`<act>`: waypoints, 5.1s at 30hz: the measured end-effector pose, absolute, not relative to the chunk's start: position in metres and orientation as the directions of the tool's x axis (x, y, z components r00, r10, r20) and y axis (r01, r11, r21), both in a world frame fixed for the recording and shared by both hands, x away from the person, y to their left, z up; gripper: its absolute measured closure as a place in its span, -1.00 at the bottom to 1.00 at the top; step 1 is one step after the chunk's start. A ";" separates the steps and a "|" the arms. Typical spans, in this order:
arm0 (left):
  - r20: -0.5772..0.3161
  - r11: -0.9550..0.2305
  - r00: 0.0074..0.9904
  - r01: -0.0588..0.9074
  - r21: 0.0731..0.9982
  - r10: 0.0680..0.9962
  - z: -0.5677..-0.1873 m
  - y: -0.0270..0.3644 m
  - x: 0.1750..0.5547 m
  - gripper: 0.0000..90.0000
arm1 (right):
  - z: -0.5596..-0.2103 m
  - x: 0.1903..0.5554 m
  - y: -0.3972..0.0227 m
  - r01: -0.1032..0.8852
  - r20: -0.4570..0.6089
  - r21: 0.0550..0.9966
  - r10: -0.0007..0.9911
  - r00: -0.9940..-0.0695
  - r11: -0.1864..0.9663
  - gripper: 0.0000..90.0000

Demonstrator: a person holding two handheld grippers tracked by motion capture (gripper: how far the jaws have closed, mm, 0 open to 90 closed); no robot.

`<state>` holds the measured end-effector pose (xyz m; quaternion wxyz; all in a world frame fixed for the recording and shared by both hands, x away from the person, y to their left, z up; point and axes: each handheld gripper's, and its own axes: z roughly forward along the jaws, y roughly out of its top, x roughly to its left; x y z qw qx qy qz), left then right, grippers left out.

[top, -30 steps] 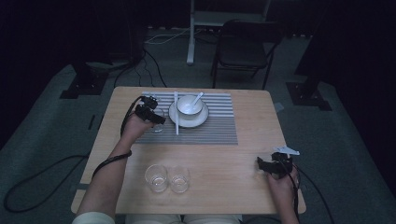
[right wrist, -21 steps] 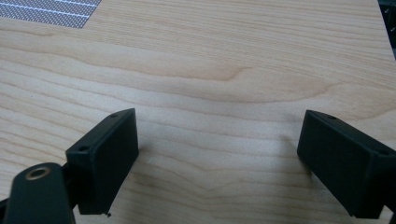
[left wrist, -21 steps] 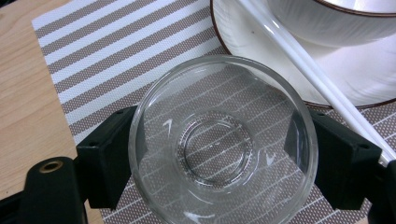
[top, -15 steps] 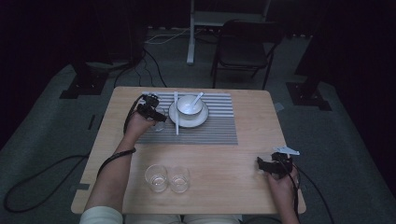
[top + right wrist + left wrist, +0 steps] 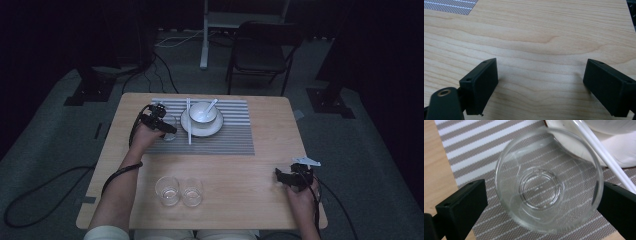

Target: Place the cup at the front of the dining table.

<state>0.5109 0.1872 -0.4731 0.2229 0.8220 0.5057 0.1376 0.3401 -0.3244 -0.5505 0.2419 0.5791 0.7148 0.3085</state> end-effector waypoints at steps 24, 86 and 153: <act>0.096 -0.406 0.443 0.686 0.604 0.891 -0.487 0.206 0.471 -1.00 | -0.550 0.340 -0.324 0.679 0.012 0.721 0.977 -0.212 0.139 -0.74; 0.072 -0.324 0.399 0.613 0.721 0.914 -0.511 0.285 0.326 -1.00 | -0.550 0.340 -0.324 0.680 0.013 0.720 0.978 -0.208 0.135 -0.74; -0.008 -0.045 0.076 0.662 0.748 0.997 -0.544 0.369 0.203 -1.00 | -0.550 0.339 -0.324 0.680 0.013 0.721 0.979 -0.206 0.133 -0.73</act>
